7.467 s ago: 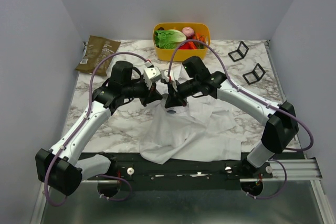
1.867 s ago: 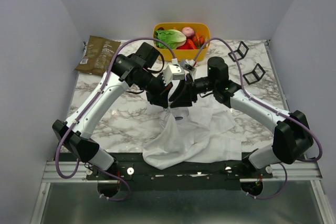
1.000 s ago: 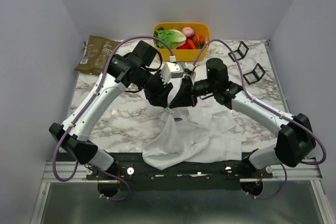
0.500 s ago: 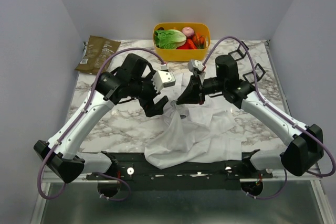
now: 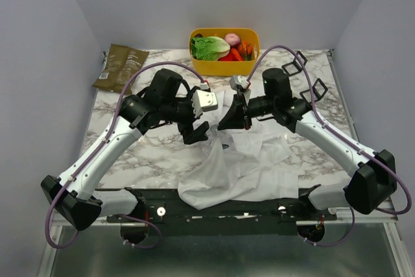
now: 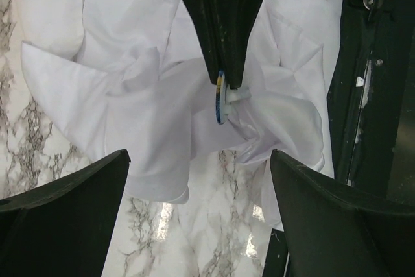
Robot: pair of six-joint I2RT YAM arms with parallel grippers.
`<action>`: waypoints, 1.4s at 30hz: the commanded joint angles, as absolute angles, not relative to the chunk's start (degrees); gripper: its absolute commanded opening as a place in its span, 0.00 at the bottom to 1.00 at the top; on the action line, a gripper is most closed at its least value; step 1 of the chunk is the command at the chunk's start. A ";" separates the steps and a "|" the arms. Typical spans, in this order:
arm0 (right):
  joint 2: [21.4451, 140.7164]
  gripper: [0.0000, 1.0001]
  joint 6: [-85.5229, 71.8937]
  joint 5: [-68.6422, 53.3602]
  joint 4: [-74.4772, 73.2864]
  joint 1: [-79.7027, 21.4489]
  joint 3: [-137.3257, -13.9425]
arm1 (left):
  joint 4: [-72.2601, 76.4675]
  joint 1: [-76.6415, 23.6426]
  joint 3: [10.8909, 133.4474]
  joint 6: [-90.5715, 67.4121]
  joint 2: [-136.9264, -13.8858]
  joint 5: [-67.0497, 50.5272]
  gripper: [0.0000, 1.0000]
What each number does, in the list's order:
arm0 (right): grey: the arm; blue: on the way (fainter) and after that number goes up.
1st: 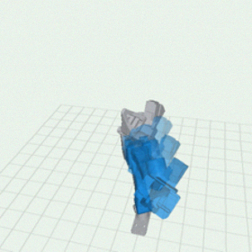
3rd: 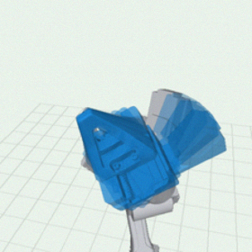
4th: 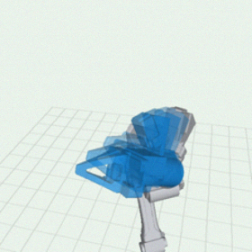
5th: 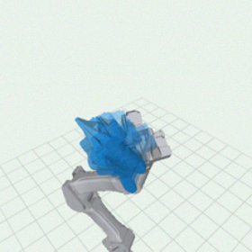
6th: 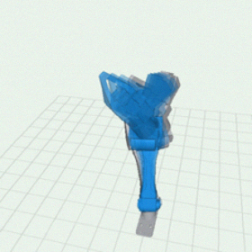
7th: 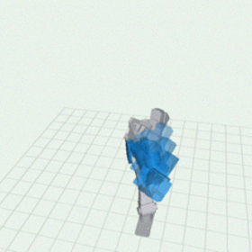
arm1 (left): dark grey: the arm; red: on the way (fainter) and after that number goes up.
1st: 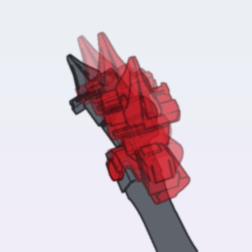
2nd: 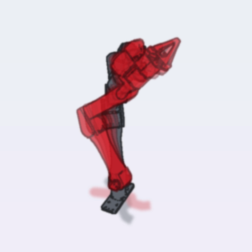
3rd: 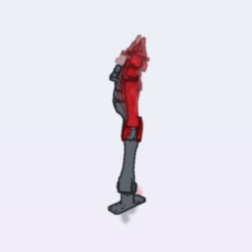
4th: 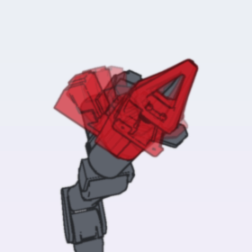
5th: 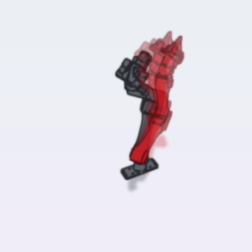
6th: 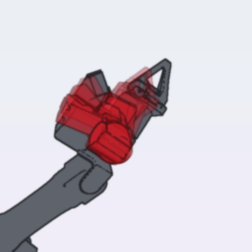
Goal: Remove the brooch from the garment
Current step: Remove the brooch from the clothes.
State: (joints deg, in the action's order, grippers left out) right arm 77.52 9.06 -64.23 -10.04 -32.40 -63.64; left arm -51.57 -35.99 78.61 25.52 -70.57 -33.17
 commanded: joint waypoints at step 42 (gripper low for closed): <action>77.08 0.01 5.27 -67.41 -5.36 -32.17 -63.02 | -45.00 -35.33 79.46 27.69 -70.67 -39.73 0.62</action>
